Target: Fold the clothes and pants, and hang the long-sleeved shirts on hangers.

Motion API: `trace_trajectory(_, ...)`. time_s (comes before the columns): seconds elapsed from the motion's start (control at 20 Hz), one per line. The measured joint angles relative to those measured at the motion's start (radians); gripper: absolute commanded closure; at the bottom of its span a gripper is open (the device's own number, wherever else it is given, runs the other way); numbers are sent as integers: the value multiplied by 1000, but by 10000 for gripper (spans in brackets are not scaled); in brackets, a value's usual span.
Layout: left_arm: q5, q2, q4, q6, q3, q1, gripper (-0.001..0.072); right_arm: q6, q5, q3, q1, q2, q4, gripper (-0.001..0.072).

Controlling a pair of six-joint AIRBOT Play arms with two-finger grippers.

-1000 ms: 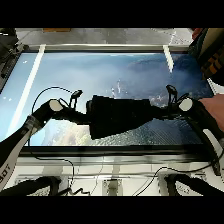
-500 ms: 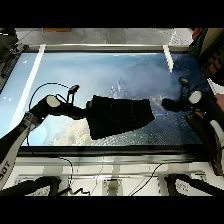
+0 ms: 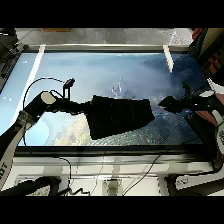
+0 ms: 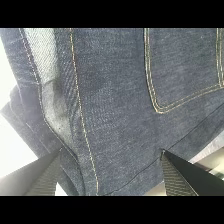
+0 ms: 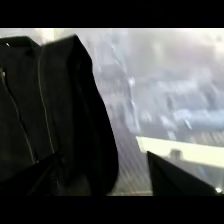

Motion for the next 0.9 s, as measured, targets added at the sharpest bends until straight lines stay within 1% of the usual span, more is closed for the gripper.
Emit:
trace_trajectory(0.2, 1, 0, 0, 0, 1, 1, 8, -37, -96, 4, 96, -66, 21, 90)
trace_trajectory(0.4, 1, 0, 0, 0, 1, 1, 8, -26, -136, 8, 158, -111, 22, 91)
trace_trajectory(0.55, 2, 0, 0, 2, 1, 1, 9, -2, -95, 10, 175, -148, 46, 91)
trace_trajectory(0.75, 9, -1, 0, 11, 1, 1, 9, 13, 21, 8, 188, -184, 55, 96)
trace_trajectory(0.9, 23, -1, 2, 12, 1, 1, 21, 14, 38, 8, 219, -194, 55, 103)
